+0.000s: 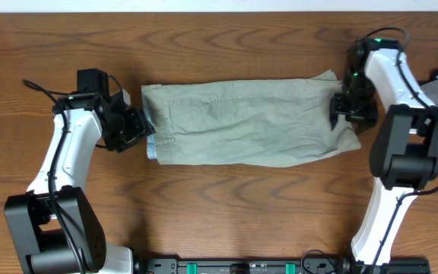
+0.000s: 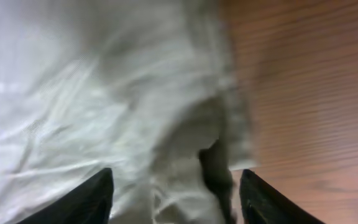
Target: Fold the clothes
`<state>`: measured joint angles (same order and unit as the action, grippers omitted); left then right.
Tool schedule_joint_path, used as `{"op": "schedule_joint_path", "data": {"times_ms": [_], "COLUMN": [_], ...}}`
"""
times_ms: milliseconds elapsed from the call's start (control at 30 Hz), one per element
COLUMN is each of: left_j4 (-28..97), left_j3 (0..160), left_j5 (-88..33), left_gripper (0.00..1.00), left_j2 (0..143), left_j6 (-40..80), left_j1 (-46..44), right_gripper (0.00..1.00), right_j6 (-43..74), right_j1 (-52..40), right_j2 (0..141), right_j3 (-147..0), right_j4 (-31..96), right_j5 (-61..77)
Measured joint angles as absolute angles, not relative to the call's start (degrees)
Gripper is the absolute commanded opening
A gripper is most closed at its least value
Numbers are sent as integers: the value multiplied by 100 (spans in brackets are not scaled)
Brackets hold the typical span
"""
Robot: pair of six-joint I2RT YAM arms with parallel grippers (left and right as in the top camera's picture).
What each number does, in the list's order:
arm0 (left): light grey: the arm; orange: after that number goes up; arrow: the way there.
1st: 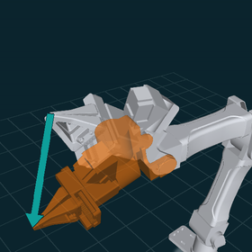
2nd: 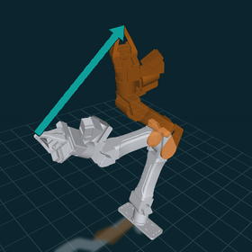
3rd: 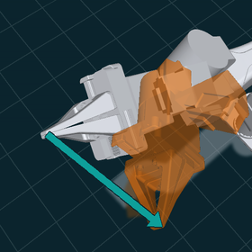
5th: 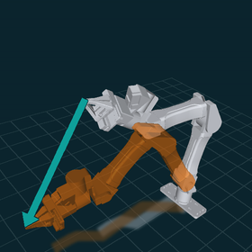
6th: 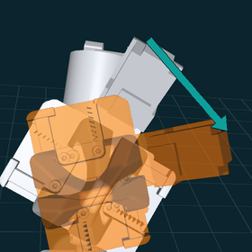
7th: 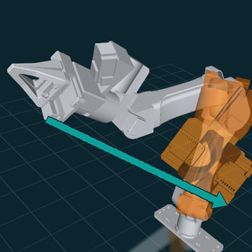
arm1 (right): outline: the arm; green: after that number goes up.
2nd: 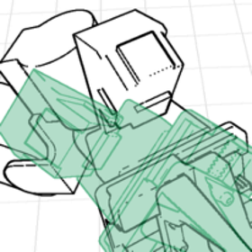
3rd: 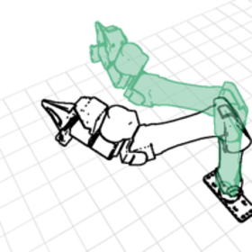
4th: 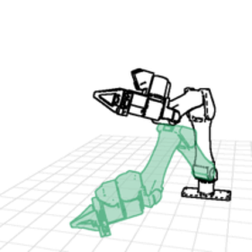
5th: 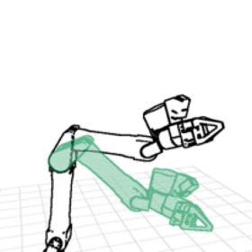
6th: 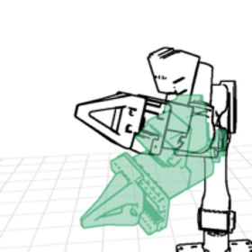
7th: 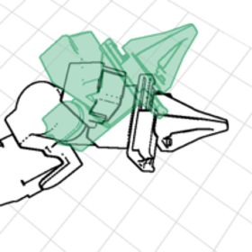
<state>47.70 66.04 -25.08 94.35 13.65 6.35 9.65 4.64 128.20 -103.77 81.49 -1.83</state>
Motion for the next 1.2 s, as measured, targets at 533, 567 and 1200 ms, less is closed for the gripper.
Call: {"op": "schedule_joint_path", "data": {"times_ms": [533,567,1200], "left_j4": [4381,4399,4495], "left_j3": [6637,6637,6659], "left_j5": [-1820,-1793,-1747], "left_gripper": [6,6,6], "left_j2": [9889,10005,10910], "left_j6": [617,604,462], "left_j1": [-681,-681,-698], "right_gripper": [1,1,1], "right_j6": [-73,-95,3400], "right_j1": [19,-169,-1026], "right_j2": [12495,12497,12680], "right_j3": [-9977,-9791,-8508], "right_j4": [5878,5671,3544], "right_j5": [3006,3142,3389]}}
